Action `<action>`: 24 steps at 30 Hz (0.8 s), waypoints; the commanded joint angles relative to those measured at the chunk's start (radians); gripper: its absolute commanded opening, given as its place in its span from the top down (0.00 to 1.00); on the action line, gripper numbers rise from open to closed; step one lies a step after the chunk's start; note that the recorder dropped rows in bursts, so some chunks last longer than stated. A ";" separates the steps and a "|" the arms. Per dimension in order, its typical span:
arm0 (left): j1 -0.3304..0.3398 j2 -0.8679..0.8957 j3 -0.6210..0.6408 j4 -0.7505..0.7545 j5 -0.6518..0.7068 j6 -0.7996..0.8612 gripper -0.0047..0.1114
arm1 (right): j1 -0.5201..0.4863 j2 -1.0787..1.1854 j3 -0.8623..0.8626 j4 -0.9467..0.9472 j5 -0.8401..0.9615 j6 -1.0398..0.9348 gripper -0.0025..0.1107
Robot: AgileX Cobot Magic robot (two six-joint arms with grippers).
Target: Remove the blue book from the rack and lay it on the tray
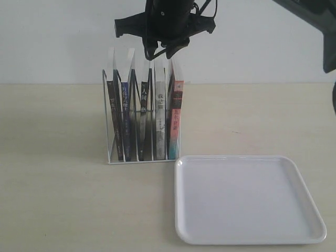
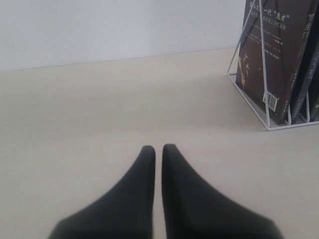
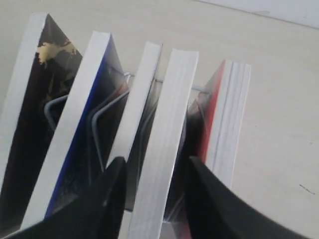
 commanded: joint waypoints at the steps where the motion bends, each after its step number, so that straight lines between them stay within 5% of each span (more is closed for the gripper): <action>1: 0.002 -0.003 -0.003 -0.002 -0.016 0.002 0.92 | -0.002 -0.055 -0.023 0.019 0.009 -0.006 0.64; 12: 0.002 -0.003 -0.003 -0.002 -0.016 0.002 0.92 | 0.007 -0.086 -0.055 0.237 0.004 -0.086 0.64; 24: 0.002 -0.003 -0.003 -0.002 -0.016 0.002 0.92 | 0.029 -0.055 -0.055 0.115 0.009 -0.032 0.64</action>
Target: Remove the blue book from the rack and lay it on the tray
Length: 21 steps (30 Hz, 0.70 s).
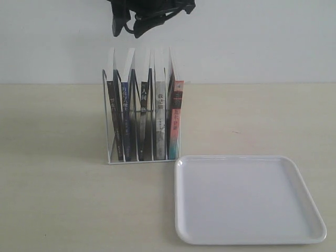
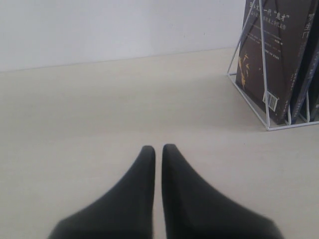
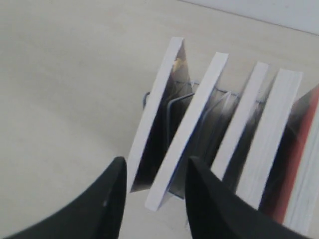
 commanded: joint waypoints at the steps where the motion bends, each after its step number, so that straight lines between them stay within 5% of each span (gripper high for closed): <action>1: 0.002 -0.003 -0.003 -0.002 -0.016 0.002 0.92 | -0.002 0.023 -0.005 -0.084 0.014 0.044 0.64; 21: 0.002 -0.003 -0.003 -0.002 -0.016 0.002 0.92 | -0.005 0.083 -0.005 -0.111 0.014 0.077 0.64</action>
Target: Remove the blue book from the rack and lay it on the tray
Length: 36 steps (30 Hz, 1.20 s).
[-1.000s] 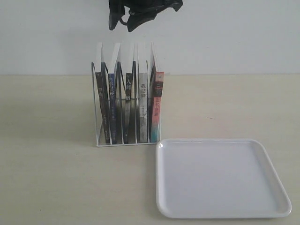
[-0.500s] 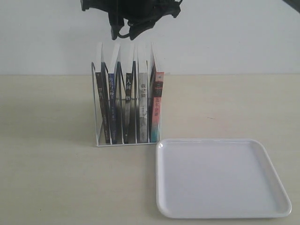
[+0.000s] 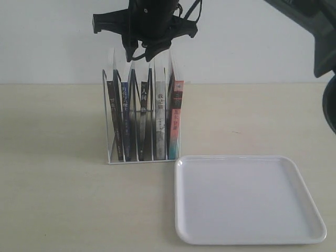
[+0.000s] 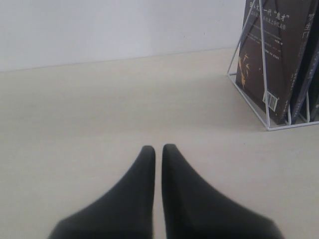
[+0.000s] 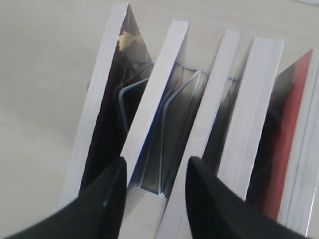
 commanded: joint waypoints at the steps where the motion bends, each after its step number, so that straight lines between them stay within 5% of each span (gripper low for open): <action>1: 0.002 -0.003 -0.003 -0.002 -0.016 0.002 0.92 | -0.005 -0.006 -0.005 -0.039 -0.002 0.016 0.64; 21: 0.002 -0.003 -0.003 -0.002 -0.016 0.002 0.92 | -0.005 -0.006 -0.005 -0.039 -0.002 0.018 0.65; 28: 0.002 -0.003 -0.003 -0.002 -0.016 0.002 0.92 | -0.005 -0.006 -0.005 -0.039 -0.002 0.016 0.82; 36: 0.002 -0.003 -0.003 -0.002 -0.016 0.002 0.92 | -0.005 -0.006 -0.005 -0.039 -0.002 0.019 0.66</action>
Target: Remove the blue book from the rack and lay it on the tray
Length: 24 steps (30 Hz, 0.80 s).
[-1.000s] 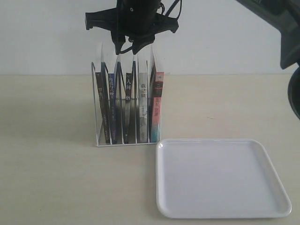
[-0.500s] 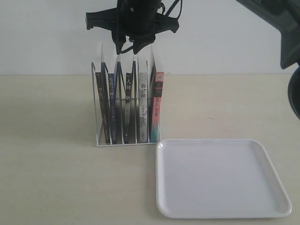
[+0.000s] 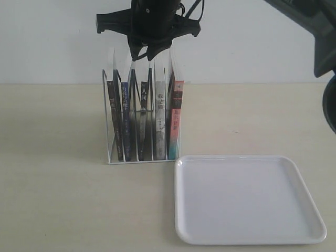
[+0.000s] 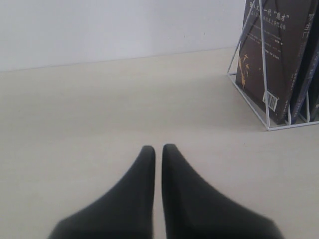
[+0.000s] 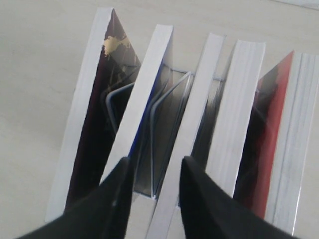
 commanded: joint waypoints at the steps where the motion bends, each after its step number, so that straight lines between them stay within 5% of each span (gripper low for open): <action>1: 0.002 -0.003 -0.003 -0.002 -0.016 0.002 0.92 | -0.003 -0.006 -0.005 -0.005 -0.005 -0.001 0.66; 24: 0.002 -0.003 -0.003 -0.002 -0.016 0.002 0.92 | -0.003 0.032 -0.005 -0.001 -0.005 0.023 0.66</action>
